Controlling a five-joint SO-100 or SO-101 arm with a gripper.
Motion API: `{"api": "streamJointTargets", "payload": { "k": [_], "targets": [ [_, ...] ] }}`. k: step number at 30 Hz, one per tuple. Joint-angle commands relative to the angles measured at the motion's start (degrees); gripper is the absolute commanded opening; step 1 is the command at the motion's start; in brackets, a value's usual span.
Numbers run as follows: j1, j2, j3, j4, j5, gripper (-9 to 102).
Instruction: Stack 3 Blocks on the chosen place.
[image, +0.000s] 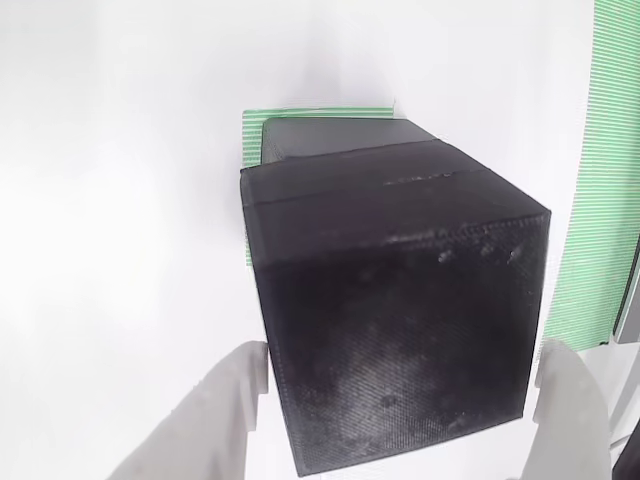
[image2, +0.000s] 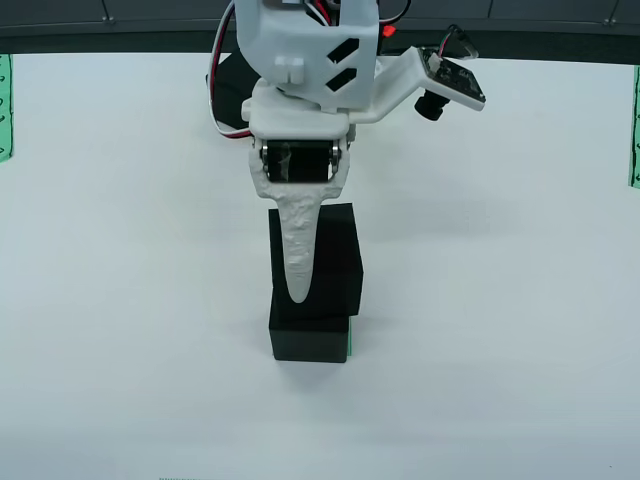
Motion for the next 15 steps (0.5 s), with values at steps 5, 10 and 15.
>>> {"api": "streamJointTargets", "payload": {
  "k": [5,10,15],
  "targets": [
    [1.23,0.09,-3.69,-0.18,-0.44,33],
    [1.85,3.25,-2.90,0.00,-1.93,33],
    [3.34,9.76,-1.49,-0.09,-7.82,33]
  ]
}}
